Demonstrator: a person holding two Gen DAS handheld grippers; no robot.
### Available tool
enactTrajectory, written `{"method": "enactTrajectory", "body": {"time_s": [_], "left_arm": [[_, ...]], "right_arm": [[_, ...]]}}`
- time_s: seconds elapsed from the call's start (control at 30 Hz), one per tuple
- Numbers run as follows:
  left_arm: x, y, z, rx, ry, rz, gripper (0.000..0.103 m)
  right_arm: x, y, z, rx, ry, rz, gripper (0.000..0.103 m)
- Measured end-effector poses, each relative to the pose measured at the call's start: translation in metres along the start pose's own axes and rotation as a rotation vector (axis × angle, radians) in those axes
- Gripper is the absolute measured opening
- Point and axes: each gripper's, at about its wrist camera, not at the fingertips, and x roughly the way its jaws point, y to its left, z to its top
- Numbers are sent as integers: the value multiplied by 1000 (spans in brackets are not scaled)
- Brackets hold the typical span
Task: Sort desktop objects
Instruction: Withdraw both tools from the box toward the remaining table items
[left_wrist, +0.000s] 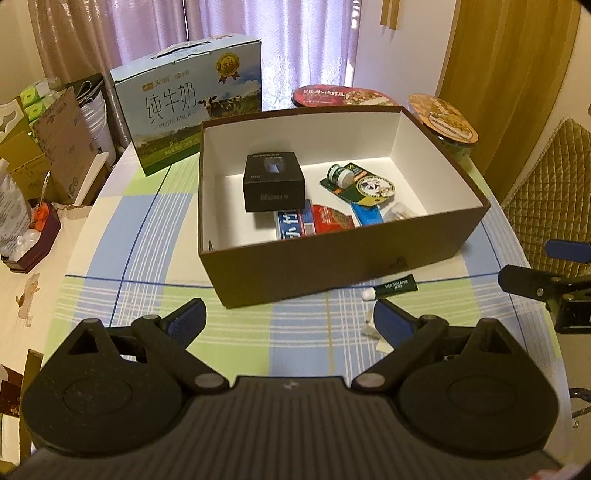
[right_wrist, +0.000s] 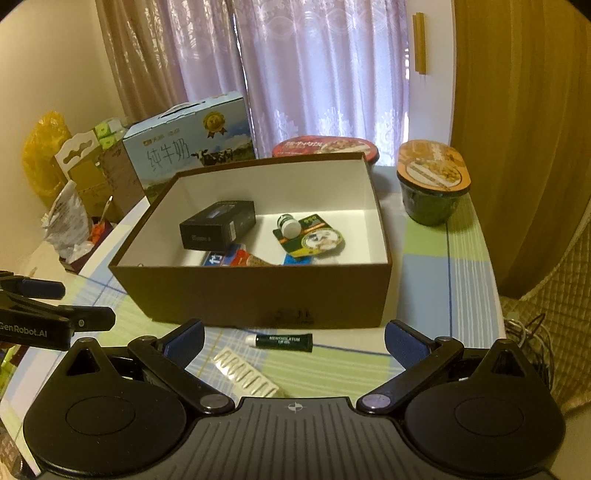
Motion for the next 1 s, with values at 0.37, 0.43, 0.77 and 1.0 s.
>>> {"method": "enactTrajectory", "body": {"time_s": [0.37, 0.43, 0.77, 1.0], "left_arm": [[0, 2, -14, 8, 23, 21, 95], [1, 3, -15, 8, 29, 16, 95], [8, 4, -27, 13, 67, 5, 95], [15, 3, -35, 14, 97, -1, 95]], "right_arm": [[3, 4, -20, 18, 48, -11, 101], [3, 4, -23, 20, 54, -15, 101], [6, 3, -34, 38, 91, -31, 101], [7, -2, -42, 54, 117, -44, 101]]}}
